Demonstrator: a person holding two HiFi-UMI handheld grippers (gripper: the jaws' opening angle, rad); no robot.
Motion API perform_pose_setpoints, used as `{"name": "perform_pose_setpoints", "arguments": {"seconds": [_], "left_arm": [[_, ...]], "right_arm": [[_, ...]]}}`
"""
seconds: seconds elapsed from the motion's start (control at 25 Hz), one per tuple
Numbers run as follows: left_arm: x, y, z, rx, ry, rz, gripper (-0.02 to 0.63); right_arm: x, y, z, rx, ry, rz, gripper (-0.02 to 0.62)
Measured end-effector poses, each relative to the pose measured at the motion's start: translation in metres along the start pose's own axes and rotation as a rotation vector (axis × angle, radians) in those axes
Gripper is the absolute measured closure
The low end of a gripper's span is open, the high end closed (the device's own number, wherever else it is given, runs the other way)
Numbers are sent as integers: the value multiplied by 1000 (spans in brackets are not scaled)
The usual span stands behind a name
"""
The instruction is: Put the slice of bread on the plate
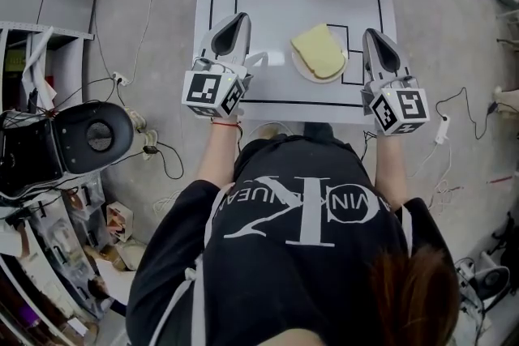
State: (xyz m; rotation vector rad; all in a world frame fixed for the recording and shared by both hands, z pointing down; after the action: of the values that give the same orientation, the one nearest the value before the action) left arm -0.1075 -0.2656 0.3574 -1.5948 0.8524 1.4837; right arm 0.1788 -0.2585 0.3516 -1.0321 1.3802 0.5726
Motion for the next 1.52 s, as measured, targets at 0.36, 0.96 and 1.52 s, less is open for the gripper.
{"name": "perform_pose_setpoints", "arguments": {"seconds": [0.36, 0.96, 1.52], "left_arm": [[16, 10, 3, 39, -48, -8, 595], [41, 23, 7, 82, -126, -27, 595], [39, 26, 7, 94, -119, -19, 595]], "right_arm": [[16, 3, -2, 13, -48, 8, 594], [35, 10, -4, 28, -101, 34, 594], [33, 10, -9, 41, -88, 29, 594]]}}
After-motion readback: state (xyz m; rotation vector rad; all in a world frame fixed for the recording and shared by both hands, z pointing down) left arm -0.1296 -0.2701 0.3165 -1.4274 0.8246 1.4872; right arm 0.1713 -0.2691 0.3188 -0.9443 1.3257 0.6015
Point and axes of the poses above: the fingertips, and each gripper's own axes: z backward along the fingers, y to its left, x out of its top, the point moved 5 cm from there along z, backward along the fingers, and after that the axes turned 10 degrees about -z, right-handed, at the moved point
